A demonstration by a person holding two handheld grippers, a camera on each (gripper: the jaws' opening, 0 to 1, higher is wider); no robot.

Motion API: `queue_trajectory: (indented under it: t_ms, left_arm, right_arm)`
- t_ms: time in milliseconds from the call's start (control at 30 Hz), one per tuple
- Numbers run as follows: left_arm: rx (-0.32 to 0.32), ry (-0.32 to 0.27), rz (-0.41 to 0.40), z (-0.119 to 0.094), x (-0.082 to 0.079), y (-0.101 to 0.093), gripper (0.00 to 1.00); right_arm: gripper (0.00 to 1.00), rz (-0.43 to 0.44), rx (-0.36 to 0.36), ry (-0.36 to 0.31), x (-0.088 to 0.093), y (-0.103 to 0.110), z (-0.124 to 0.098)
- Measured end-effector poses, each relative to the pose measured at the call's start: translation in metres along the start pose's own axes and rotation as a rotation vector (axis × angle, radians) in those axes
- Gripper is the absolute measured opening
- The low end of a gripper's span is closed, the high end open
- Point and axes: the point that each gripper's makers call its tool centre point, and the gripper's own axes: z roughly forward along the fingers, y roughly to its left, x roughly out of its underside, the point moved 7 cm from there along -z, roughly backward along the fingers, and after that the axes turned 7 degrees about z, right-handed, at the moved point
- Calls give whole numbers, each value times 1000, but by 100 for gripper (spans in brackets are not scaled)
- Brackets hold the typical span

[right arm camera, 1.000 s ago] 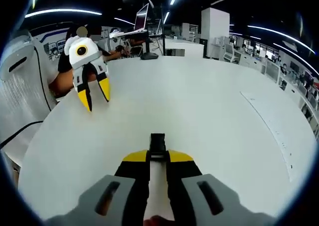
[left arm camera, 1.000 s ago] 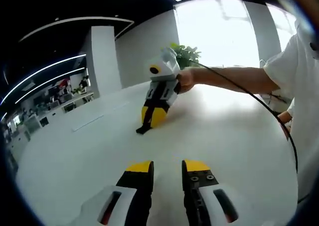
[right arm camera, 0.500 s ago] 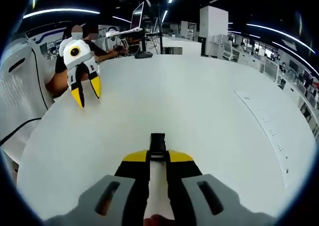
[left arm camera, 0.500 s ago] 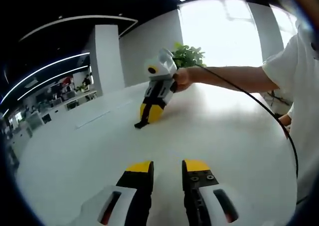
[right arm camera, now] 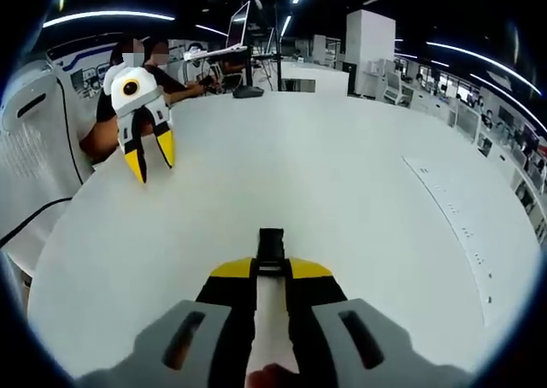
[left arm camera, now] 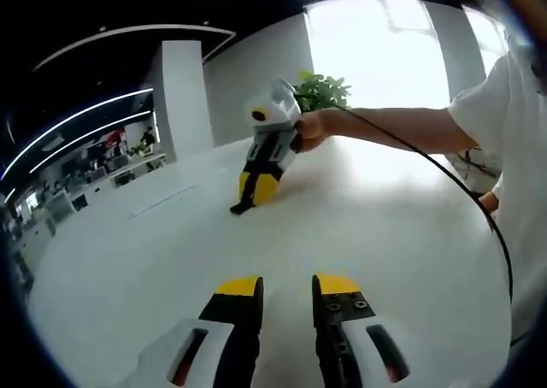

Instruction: Snap the two parts of the plastic buckle together until the buckle closes and remains connected.

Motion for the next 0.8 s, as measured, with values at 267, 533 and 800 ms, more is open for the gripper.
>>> queue_trajectory:
  t_ms: [267,533,800]
  left_arm:
    - [-2,7,-8,-2,5,5,22]
    - [-4,8,-18,-2,4,2,22]
    - [-11,8,-20,-2,3,2,23]
  right_arm:
    - [15,5,6,-2,3,1,-2]
    - [23,8,-5,-20,6,5,-3]
    - [26,51,14,-32,6,4,-3]
